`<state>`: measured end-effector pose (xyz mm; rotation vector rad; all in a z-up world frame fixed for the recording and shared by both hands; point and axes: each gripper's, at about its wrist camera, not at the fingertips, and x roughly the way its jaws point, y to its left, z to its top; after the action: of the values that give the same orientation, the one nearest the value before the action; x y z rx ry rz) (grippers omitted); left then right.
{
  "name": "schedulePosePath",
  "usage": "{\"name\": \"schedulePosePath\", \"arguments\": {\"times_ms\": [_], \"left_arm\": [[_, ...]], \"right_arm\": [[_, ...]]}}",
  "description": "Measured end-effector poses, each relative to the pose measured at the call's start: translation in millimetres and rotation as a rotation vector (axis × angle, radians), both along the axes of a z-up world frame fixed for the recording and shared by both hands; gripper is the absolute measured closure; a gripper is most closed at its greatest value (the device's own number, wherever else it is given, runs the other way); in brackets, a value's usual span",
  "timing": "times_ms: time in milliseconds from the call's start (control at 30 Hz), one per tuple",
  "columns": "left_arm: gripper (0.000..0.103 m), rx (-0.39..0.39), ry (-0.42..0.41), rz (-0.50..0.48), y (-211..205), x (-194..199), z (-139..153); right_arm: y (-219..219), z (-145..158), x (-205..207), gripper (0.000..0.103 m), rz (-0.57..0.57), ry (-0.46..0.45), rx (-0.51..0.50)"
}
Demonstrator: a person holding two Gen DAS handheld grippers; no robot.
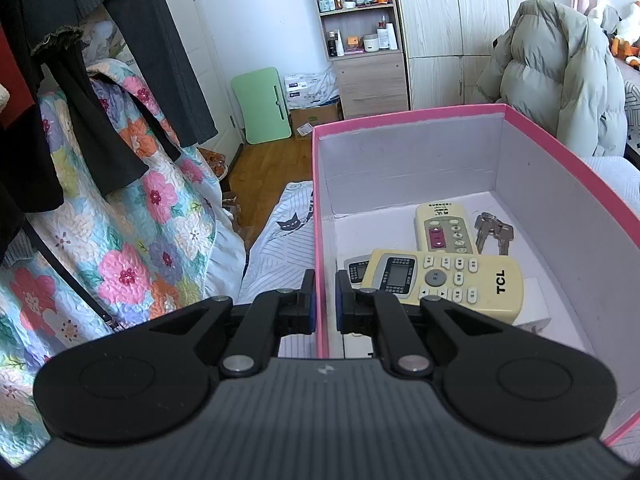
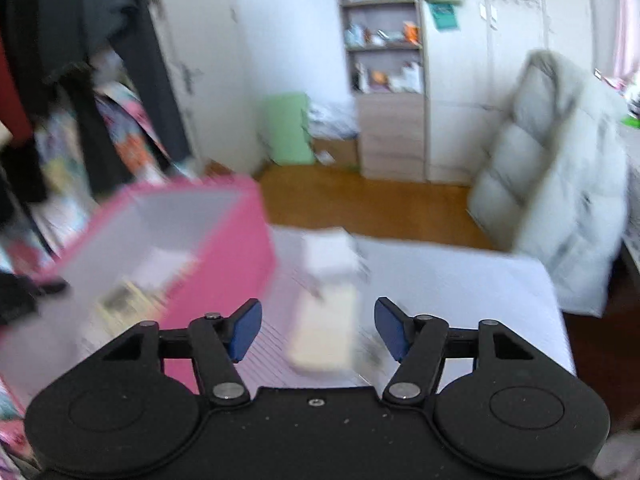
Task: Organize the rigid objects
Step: 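Grasp the second set of silver keys with the right gripper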
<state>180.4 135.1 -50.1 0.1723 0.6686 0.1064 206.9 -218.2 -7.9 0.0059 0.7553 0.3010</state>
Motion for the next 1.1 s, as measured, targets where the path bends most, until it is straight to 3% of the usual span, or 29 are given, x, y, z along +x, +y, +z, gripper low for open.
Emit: {"name": "schedulePosePath", "arguments": {"times_ms": [200, 333, 433, 500, 600, 867, 1100], "left_arm": [[0.096, 0.001, 0.000, 0.003, -1.3, -0.1, -0.4], [0.096, 0.001, 0.001, 0.003, -1.5, -0.2, -0.4], [0.096, 0.000, 0.000, 0.003, -1.3, -0.1, -0.4], [0.096, -0.002, 0.000, 0.002, -1.3, -0.2, -0.4], [0.096, 0.000, 0.000, 0.001, -2.1, -0.7, -0.3], [0.096, -0.008, 0.001, 0.004, -1.3, -1.4, -1.4], [0.096, -0.008, 0.002, 0.006, 0.3, -2.0, -1.9]], "right_arm": [[-10.2, -38.0, 6.5, 0.040, -0.053, 0.079, -0.047], [-6.2, -52.0, 13.4, 0.041, -0.068, 0.024, -0.076], [-12.9, -59.6, 23.0, 0.046, -0.090, 0.002, -0.032], [-17.8, -64.8, 34.3, 0.056, -0.107, 0.038, 0.040], [-23.0, -70.1, 41.1, 0.096, -0.134, 0.053, 0.100], [-29.3, -31.2, 6.1, 0.097, -0.094, -0.086, 0.300], [-6.3, 32.1, -28.8, 0.097, 0.048, -0.247, 0.355]]}}
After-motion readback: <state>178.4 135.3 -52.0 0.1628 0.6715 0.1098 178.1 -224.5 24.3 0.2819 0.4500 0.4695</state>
